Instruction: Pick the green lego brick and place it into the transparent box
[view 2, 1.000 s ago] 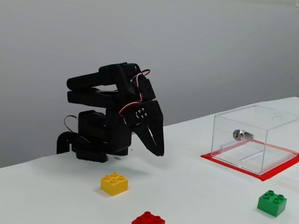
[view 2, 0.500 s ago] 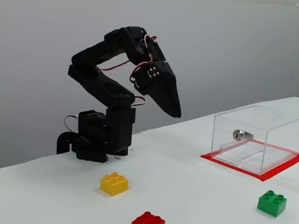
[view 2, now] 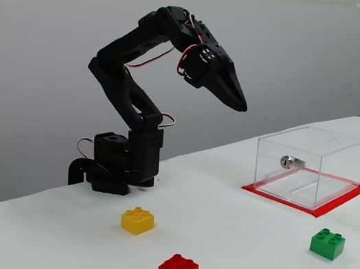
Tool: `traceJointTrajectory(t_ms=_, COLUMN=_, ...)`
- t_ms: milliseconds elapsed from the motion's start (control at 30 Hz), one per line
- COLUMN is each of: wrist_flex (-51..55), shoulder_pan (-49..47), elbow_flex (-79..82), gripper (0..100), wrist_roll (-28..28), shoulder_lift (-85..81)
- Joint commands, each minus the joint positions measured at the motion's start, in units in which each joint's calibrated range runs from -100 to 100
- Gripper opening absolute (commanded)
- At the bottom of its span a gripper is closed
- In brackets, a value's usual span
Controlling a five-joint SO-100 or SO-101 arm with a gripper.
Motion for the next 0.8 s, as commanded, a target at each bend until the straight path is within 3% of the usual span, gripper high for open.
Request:
traceJointTrajectory(t_ms=0, wrist_flex=-1.7, shoulder_pan=-2.1, elbow_flex=-2.7, gripper=1, wrist_roll=0.2, shoulder_lift=3.1)
traceJointTrajectory(t_ms=767, wrist_flex=-22.1, shoulder_pan=-8.3, elbow_flex=-2.8, gripper=2, wrist_roll=0.2, shoulder_lift=27.2)
